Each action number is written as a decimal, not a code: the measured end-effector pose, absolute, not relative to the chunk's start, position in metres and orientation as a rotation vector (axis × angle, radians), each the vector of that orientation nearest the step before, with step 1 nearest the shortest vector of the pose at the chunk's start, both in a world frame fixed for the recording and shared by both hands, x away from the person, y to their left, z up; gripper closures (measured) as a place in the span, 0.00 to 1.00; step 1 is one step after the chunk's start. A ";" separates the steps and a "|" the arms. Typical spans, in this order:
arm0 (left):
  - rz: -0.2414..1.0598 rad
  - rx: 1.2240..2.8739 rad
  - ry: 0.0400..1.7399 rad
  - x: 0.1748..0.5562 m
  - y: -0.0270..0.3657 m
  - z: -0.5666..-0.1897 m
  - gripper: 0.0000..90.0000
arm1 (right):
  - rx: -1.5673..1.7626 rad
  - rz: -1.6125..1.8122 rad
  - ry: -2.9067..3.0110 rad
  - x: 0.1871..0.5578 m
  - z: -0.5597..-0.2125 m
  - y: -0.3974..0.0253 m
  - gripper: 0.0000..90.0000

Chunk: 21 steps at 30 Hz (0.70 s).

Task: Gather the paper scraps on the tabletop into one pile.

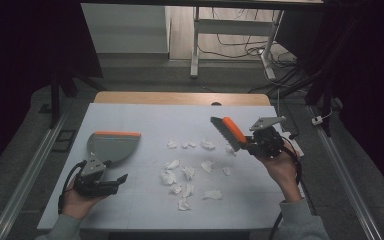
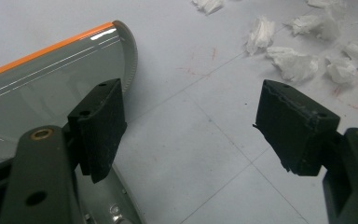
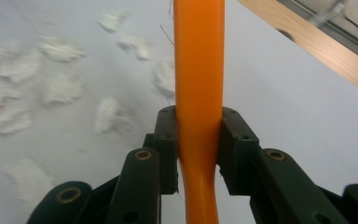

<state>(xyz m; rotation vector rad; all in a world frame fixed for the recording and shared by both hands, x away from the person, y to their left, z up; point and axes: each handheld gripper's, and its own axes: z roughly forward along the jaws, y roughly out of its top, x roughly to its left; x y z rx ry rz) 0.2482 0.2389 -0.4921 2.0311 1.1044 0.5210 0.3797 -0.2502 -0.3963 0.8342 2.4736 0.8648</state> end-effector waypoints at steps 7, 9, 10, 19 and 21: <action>0.511 2.041 1.104 0.250 0.238 -0.495 0.28 | 0.988 0.658 2.430 0.395 -0.406 -0.270 0.79; 0.510 2.043 1.102 0.251 0.238 -0.495 0.28 | 1.003 0.599 2.440 0.403 -0.412 -0.270 0.79; 0.510 2.043 1.102 0.251 0.238 -0.495 0.28 | 1.027 0.575 2.448 0.407 -0.415 -0.268 0.79; 0.485 2.022 1.112 0.250 0.241 -0.497 0.28 | 1.038 0.423 2.504 0.436 -0.433 -0.253 0.79; 0.492 2.032 1.111 0.250 0.240 -0.497 0.28 | 1.025 0.369 2.516 0.438 -0.436 -0.247 0.79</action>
